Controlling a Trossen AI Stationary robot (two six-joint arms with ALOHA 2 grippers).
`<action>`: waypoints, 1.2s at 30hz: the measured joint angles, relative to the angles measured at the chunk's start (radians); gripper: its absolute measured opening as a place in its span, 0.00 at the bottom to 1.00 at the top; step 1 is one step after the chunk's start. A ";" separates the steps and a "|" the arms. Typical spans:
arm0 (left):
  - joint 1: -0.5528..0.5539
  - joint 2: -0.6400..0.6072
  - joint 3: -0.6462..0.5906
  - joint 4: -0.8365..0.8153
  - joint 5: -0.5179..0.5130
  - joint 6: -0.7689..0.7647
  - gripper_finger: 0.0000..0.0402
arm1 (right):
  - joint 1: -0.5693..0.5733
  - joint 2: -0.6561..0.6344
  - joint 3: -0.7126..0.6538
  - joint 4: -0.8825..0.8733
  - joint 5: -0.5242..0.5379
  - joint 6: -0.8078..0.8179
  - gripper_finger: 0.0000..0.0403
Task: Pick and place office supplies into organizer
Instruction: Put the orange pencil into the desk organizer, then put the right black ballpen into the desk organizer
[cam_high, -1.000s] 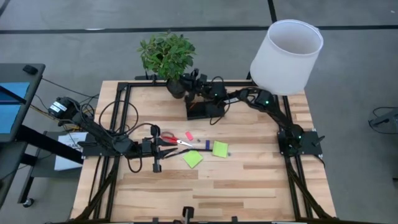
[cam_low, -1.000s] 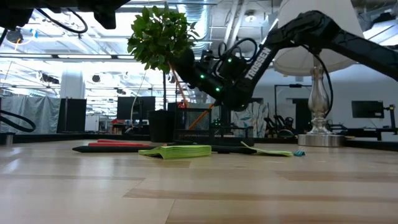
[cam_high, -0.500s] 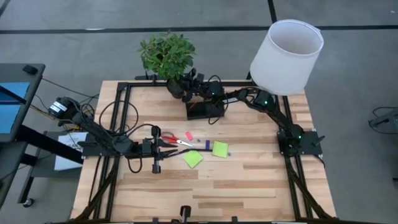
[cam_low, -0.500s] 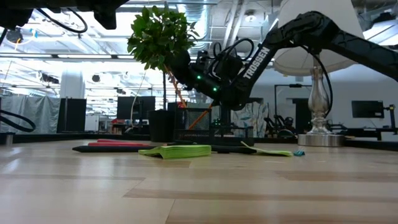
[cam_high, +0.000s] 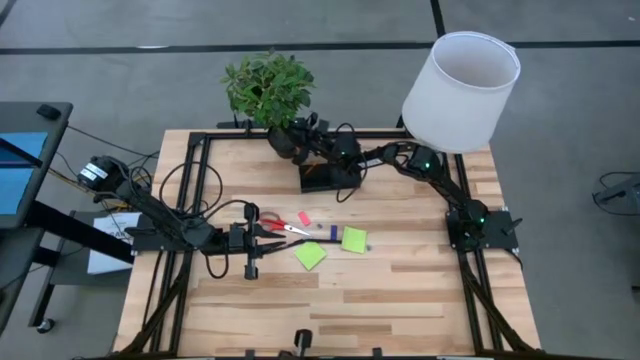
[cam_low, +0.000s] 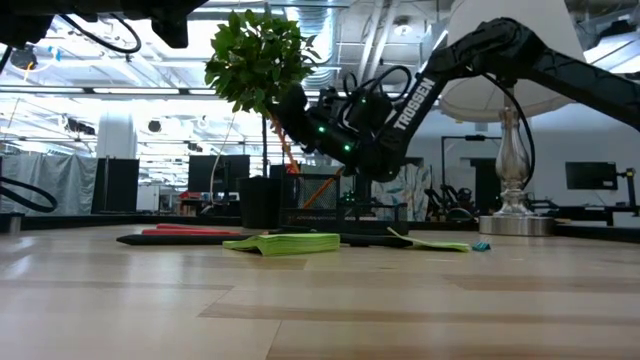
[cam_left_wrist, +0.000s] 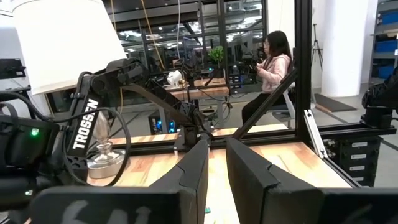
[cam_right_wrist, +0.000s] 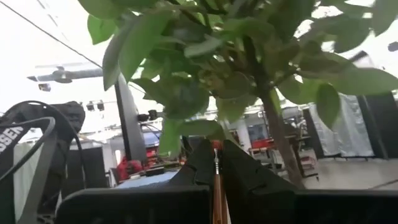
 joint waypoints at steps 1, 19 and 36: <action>0.000 0.000 0.000 0.000 0.000 0.000 0.13 | 0.000 -0.002 -0.009 0.004 0.003 0.004 0.00; 0.000 0.000 0.000 -0.004 0.001 0.000 0.13 | 0.010 -0.005 -0.021 0.004 0.018 0.007 0.07; 0.000 0.000 0.000 -0.005 0.001 0.000 0.13 | 0.011 -0.005 -0.021 0.000 -0.088 0.007 0.15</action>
